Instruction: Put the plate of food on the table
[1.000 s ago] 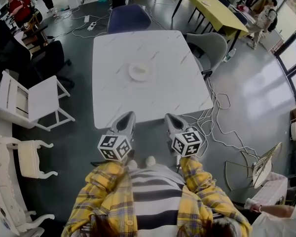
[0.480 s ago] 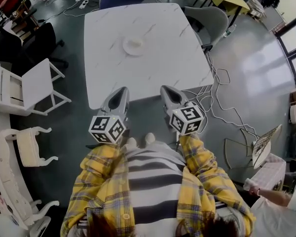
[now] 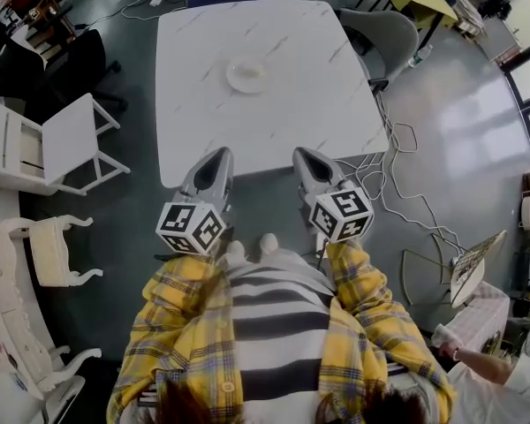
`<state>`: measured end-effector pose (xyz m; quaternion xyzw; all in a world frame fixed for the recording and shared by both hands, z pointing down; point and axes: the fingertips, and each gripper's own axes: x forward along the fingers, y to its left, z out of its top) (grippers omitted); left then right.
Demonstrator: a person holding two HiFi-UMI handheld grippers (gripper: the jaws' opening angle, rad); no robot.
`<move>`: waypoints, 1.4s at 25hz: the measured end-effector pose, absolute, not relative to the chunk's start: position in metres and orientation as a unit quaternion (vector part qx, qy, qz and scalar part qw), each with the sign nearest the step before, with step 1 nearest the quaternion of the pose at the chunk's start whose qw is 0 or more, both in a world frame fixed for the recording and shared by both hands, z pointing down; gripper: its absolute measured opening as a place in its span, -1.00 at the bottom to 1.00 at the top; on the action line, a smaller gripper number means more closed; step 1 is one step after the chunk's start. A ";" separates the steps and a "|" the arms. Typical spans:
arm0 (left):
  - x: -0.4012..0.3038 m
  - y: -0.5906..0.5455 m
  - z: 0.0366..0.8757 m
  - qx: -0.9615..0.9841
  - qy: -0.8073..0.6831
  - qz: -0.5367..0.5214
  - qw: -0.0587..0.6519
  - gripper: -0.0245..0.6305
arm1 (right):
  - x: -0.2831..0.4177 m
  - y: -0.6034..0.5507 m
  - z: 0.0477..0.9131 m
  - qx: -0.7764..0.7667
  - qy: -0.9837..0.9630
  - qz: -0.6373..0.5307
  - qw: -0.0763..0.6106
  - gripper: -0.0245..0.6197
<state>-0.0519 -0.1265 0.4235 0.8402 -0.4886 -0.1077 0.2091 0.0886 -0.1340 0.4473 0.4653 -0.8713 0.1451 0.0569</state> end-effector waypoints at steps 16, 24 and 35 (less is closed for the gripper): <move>-0.041 -0.124 0.386 0.859 -0.478 -0.108 0.150 -0.94 | 0.082 -0.131 0.411 0.436 -0.893 0.107 0.035 -0.93; -0.035 -0.121 0.378 0.866 -0.477 -0.086 0.123 -0.94 | 0.083 -0.131 0.404 0.429 -0.897 0.105 0.027 -0.93; -0.041 -0.119 0.370 0.866 -0.480 -0.085 0.112 -0.94 | 0.070 -0.131 0.387 0.412 -0.907 0.089 0.016 -0.93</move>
